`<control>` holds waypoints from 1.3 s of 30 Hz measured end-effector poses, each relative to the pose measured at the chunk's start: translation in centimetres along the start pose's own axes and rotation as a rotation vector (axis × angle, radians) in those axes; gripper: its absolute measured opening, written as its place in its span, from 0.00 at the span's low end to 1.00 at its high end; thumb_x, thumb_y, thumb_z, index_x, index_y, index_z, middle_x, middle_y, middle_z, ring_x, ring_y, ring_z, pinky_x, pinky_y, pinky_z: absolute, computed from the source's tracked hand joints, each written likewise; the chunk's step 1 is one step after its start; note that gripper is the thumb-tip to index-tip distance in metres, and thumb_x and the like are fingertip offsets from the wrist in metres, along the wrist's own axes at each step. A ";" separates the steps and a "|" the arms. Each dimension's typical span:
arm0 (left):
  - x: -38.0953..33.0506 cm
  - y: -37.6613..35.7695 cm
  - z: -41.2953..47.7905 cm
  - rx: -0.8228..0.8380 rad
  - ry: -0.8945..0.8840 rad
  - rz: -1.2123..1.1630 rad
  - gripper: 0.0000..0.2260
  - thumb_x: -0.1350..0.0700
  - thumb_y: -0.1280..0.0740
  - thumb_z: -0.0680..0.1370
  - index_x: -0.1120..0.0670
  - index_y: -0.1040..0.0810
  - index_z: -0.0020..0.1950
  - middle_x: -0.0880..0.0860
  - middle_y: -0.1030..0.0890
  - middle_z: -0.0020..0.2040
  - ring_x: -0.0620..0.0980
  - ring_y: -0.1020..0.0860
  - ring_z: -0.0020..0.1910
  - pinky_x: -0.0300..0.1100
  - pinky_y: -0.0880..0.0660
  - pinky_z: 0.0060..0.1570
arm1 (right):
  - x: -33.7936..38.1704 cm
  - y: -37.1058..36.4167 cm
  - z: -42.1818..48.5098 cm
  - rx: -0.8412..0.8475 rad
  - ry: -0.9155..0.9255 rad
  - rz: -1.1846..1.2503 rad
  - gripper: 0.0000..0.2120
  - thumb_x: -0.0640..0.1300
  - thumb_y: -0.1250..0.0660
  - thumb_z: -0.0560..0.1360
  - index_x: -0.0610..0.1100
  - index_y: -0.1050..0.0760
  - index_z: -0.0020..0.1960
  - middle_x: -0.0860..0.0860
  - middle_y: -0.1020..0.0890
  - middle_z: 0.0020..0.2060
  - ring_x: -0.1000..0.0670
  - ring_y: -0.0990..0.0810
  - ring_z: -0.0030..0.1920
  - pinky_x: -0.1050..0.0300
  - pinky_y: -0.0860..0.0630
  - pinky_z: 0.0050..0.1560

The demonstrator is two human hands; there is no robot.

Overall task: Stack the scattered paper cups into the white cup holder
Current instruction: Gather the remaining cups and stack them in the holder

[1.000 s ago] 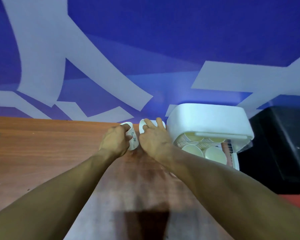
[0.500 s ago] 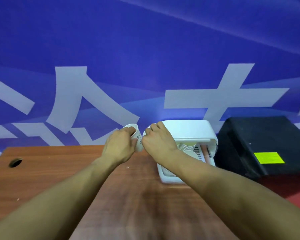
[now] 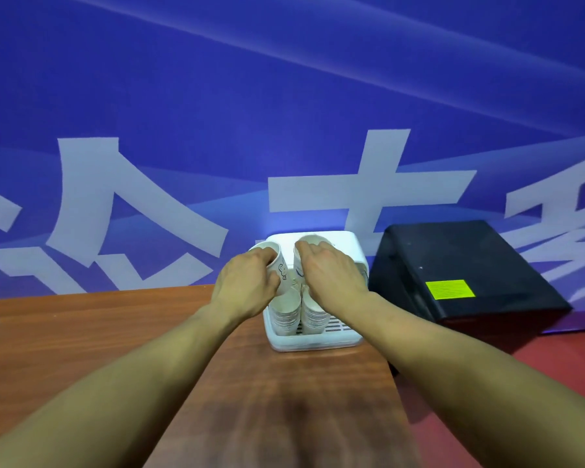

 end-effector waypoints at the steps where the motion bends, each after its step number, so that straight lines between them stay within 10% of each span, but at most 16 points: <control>1: -0.5 -0.4 0.1 0.000 -0.007 0.003 0.03 0.54 0.39 0.74 0.51 0.32 0.43 0.53 0.23 0.43 0.59 0.25 0.41 0.48 0.28 0.37 | -1.0 -0.3 -0.3 0.014 -0.023 0.028 0.19 0.30 0.37 0.69 0.42 0.32 0.57 0.46 0.23 0.48 0.43 0.26 0.51 0.51 0.30 0.40; 39: 1.4 -9.4 1.5 0.133 -0.046 0.195 0.01 0.56 0.39 0.74 0.50 0.30 0.42 0.53 0.22 0.41 0.59 0.25 0.42 0.47 0.34 0.40 | -5.5 -18.0 -1.9 0.360 0.035 0.265 0.24 0.42 0.36 0.72 0.46 0.34 0.67 0.48 0.26 0.53 0.45 0.30 0.53 0.56 0.32 0.49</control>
Point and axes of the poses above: each hand's wrist, its own z-axis towards the middle knuckle, its own y-axis out of the back of the hand, x = y × z, the point moved 8 cm from there along z, towards the middle knuckle
